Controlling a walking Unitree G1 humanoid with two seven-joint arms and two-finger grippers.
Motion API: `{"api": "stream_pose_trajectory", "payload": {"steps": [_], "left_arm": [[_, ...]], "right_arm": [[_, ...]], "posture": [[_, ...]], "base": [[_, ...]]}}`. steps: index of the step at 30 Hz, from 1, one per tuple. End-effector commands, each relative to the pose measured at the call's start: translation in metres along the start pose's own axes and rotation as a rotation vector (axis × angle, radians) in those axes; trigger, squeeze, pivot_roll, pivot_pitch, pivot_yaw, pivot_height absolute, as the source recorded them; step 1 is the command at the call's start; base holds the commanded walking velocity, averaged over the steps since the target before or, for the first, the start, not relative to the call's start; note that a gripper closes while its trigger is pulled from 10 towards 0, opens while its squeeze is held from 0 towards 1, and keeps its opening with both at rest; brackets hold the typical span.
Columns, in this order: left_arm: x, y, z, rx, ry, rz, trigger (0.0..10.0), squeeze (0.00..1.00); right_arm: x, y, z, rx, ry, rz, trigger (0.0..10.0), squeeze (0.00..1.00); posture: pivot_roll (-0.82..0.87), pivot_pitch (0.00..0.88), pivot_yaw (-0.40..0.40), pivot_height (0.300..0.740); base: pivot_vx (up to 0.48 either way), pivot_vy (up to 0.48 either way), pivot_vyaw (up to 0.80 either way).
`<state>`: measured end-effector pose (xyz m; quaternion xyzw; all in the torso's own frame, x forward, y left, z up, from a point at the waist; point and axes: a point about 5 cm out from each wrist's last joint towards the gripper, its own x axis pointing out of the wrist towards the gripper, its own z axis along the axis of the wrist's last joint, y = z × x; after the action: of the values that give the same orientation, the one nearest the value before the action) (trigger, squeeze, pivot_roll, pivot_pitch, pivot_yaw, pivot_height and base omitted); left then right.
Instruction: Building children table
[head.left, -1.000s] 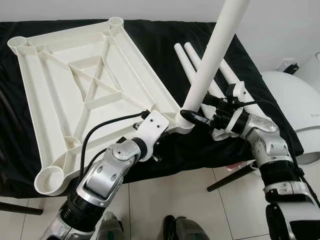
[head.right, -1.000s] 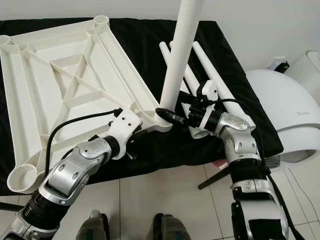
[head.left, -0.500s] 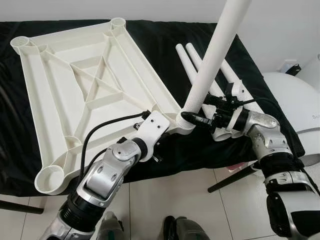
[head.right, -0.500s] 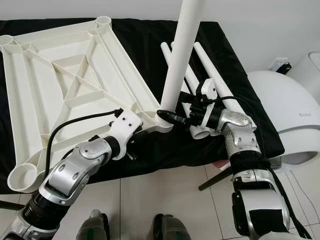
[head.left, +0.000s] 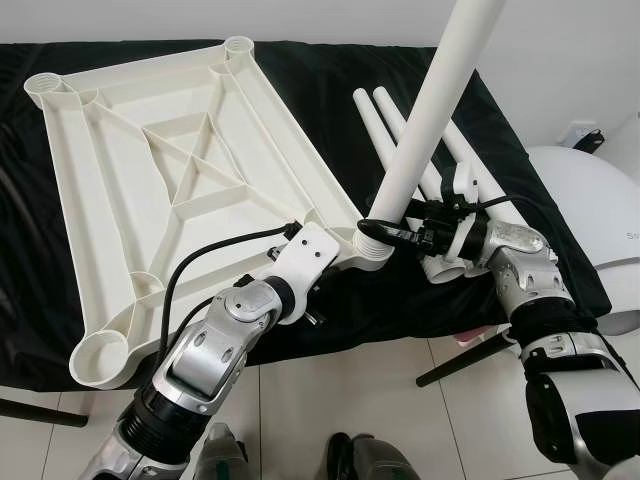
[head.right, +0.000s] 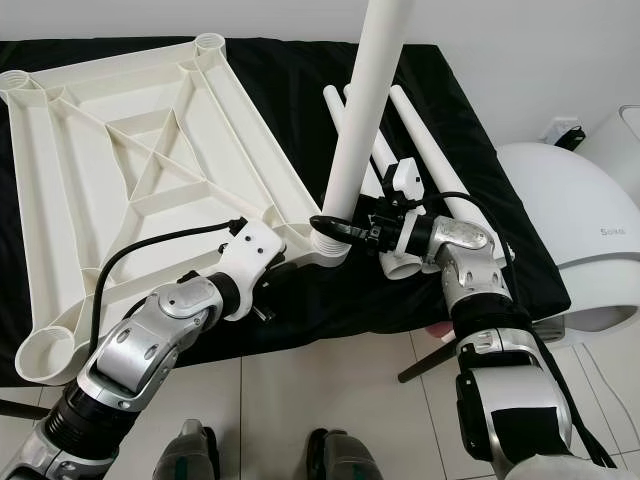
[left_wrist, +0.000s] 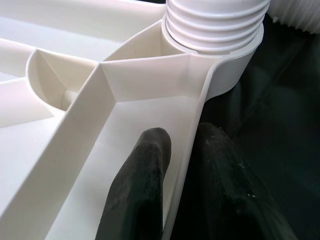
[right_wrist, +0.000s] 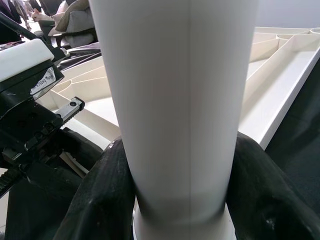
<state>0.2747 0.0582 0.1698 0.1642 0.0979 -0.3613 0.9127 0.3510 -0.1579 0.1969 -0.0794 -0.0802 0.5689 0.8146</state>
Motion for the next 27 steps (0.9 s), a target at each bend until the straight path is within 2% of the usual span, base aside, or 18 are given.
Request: {"api": "stream_pose_trajectory", "payload": {"steps": [1,9,13,15,25,27], "left_arm": [[-0.001,-0.006,0.009,0.014,-0.032,-0.044,10.0,0.00],[-0.002,-0.006,0.008,0.008,-0.029,-0.035,10.0,0.00],[-0.002,-0.006,0.007,0.002,-0.027,-0.035,10.0,0.00],[-0.002,-0.006,0.007,0.002,-0.027,-0.035,10.0,0.00],[-0.002,-0.006,0.007,-0.001,-0.025,-0.034,10.0,0.00],[-0.002,-0.006,0.007,-0.001,-0.025,-0.034,10.0,0.00]], "right_arm": [[0.001,0.003,-0.001,0.011,0.000,0.038,0.0,0.00],[0.000,0.008,0.002,0.008,-0.036,-0.005,0.0,0.00],[0.002,0.012,-0.001,-0.001,-0.033,-0.111,0.0,0.00],[0.002,0.012,-0.001,-0.001,-0.033,-0.111,0.0,0.00],[0.012,0.031,0.001,0.026,-0.080,-0.239,0.0,0.00],[0.012,0.031,0.001,0.026,-0.080,-0.239,0.0,0.00]], "posture": [[0.06,0.161,-0.050,0.740],[0.05,0.172,-0.056,0.740],[0.04,0.178,-0.059,0.740],[0.04,0.178,-0.059,0.740],[0.04,0.179,-0.059,0.740],[0.04,0.179,-0.059,0.740]], "base": [[0.000,0.000,0.00],[0.000,0.000,0.00],[0.000,0.000,0.00],[0.000,0.000,0.00],[0.000,0.000,0.00],[0.000,0.000,0.00]]}}
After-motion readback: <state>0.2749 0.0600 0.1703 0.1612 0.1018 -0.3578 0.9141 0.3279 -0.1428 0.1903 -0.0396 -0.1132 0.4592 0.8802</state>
